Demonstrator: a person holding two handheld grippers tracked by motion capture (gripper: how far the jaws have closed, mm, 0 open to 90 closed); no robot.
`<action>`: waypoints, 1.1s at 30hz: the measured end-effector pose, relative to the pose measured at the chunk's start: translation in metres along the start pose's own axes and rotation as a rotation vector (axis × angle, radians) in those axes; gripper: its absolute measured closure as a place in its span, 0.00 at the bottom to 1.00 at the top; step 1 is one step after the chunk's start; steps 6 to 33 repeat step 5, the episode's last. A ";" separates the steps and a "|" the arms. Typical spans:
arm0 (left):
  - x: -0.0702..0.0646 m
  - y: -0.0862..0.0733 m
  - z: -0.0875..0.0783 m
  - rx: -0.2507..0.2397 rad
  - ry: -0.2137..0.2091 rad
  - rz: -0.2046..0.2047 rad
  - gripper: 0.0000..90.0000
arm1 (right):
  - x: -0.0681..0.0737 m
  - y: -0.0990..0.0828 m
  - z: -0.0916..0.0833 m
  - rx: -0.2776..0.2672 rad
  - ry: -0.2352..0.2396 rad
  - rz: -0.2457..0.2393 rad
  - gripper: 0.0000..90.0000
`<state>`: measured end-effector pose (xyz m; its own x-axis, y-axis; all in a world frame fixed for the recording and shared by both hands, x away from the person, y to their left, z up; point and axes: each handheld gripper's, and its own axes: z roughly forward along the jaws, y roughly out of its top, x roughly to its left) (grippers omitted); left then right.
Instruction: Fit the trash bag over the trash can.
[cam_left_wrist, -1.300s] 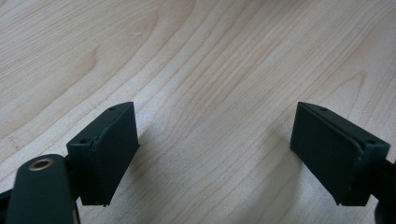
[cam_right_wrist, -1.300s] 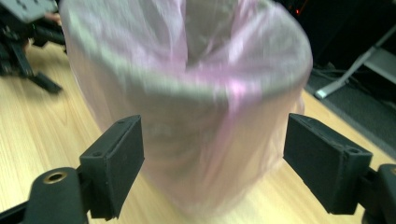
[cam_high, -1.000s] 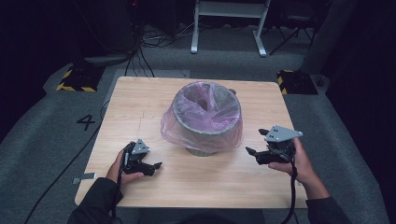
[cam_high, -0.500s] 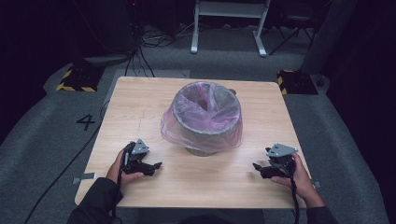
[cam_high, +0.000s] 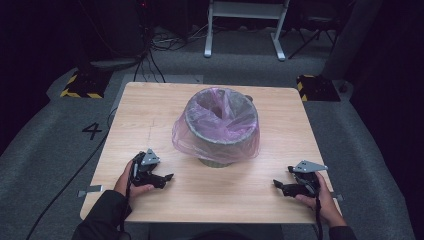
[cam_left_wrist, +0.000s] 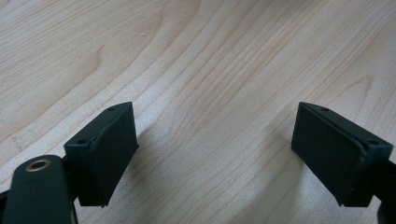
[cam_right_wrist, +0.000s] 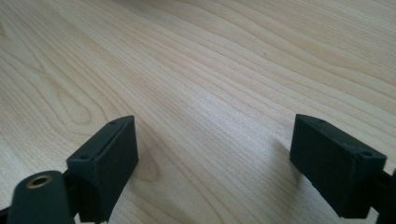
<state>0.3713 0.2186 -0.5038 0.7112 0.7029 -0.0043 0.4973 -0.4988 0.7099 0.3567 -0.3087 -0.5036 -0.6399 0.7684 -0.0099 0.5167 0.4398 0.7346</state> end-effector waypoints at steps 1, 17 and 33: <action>0.000 0.000 0.000 0.000 -0.002 -0.005 0.16 | 0.000 0.000 0.000 0.001 0.001 0.000 0.17; 0.000 0.000 0.001 0.000 0.002 0.000 0.15 | 0.000 0.000 0.000 0.001 0.002 -0.001 0.16; 0.000 0.000 0.001 0.000 0.002 0.000 0.15 | 0.000 0.000 0.000 0.001 0.002 -0.001 0.16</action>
